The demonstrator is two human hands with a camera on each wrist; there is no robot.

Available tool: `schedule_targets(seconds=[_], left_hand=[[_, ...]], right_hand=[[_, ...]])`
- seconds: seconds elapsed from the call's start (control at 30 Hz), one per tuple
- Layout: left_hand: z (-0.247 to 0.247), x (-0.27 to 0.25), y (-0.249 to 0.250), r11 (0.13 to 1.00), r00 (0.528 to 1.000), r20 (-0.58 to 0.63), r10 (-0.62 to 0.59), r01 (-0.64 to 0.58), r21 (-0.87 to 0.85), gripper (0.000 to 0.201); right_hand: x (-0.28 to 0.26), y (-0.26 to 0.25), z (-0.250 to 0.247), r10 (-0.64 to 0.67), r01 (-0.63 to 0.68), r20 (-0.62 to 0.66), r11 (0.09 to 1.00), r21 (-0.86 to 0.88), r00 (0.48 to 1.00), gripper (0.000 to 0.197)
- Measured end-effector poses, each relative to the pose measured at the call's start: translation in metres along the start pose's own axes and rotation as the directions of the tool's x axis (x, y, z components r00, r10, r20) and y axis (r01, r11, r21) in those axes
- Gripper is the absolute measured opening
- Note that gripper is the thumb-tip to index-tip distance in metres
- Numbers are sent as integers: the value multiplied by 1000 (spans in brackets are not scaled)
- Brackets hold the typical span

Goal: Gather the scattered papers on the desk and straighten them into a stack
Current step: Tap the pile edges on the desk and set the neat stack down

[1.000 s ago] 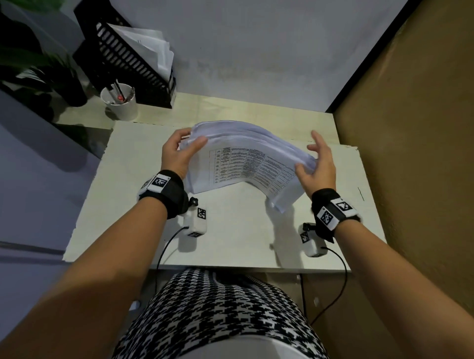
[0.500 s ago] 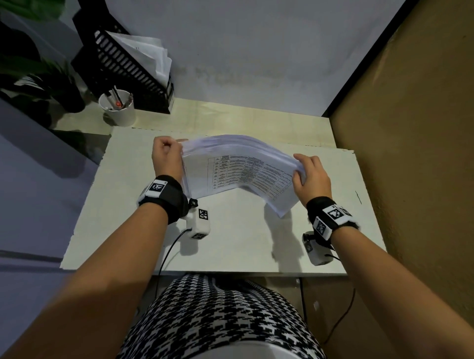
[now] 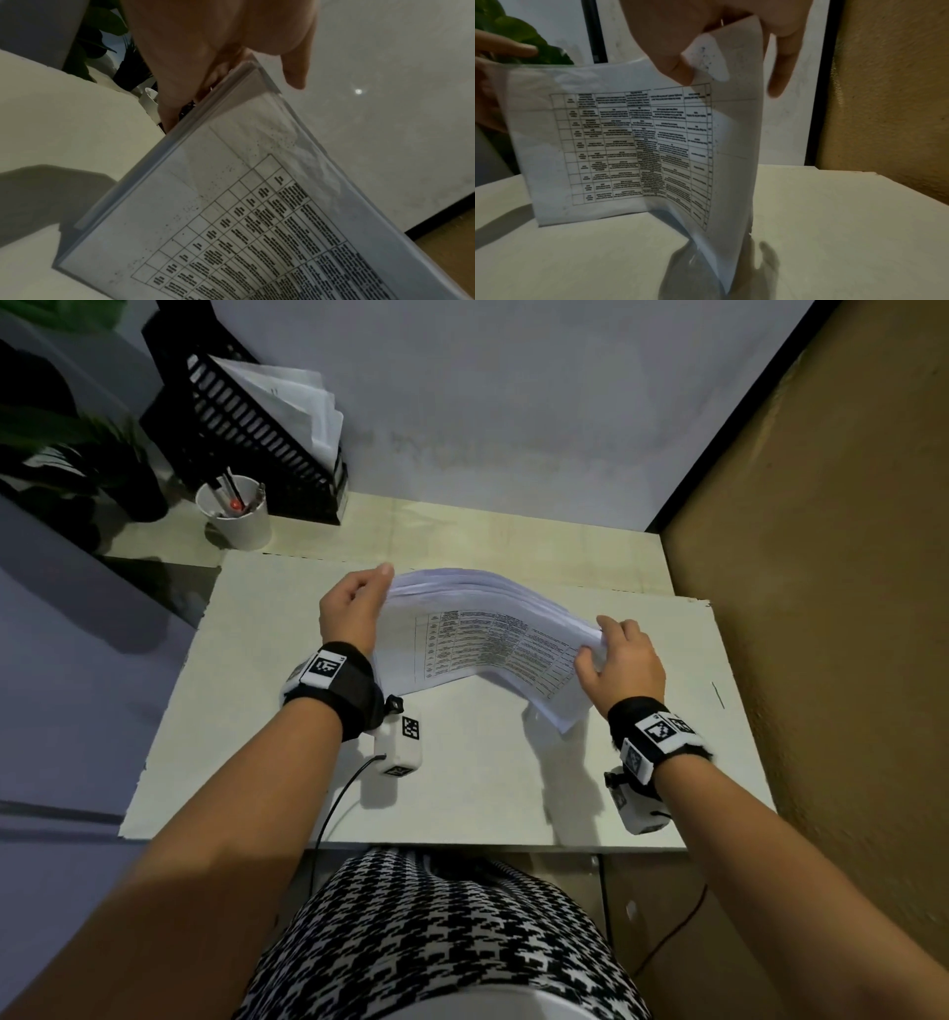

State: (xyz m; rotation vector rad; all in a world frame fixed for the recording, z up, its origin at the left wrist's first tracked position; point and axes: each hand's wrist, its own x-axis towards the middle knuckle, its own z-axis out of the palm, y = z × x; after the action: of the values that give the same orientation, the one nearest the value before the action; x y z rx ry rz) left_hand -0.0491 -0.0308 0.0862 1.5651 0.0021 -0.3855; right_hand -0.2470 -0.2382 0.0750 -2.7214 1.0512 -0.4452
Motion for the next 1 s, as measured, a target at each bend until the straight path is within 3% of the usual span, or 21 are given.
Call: schedule_targets(seconds=[0.17, 0.3, 0.37, 0.43, 0.5, 0.6, 0.7, 0.77, 0.87, 1.0], left_hand=[[0, -6, -2, 998, 994, 104, 43, -47, 36, 27], [-8, 0, -11, 966, 986, 145, 80, -113, 232, 30], [-12, 1, -13, 971, 988, 142, 61, -92, 223, 29], [-14, 1, -13, 973, 989, 140, 48, -78, 216, 28], [-16, 1, -13, 968, 987, 158, 42, -79, 236, 25], [-19, 7, -13, 956, 981, 191, 33, -86, 279, 22], [-21, 9, -12, 945, 974, 227, 3, -77, 318, 16], [-20, 10, -11, 945, 969, 245, -31, -52, 323, 17], [-18, 12, -11, 935, 964, 257, -74, -22, 354, 19], [-15, 10, -13, 943, 964, 247, -101, 13, 334, 17]], right_hand=[[6, -22, -4, 83, -67, 59, 968, -242, 995, 37], [13, -50, -8, 135, -46, 184, 904, -425, 974, 60], [19, -65, -5, 28, 68, 230, 915, -397, 973, 77], [26, -80, 1, -137, 203, 235, 936, -286, 962, 86], [30, -92, 9, -222, 281, 261, 934, -219, 940, 90], [32, -103, 19, -182, 266, 319, 933, -243, 930, 91], [35, -109, 20, -152, 225, 273, 939, -259, 950, 88], [39, -113, 18, -204, 259, 233, 936, -238, 951, 89], [43, -121, 21, -304, 365, 273, 908, -208, 913, 90], [54, -131, 21, -257, 328, 353, 931, -159, 900, 71]])
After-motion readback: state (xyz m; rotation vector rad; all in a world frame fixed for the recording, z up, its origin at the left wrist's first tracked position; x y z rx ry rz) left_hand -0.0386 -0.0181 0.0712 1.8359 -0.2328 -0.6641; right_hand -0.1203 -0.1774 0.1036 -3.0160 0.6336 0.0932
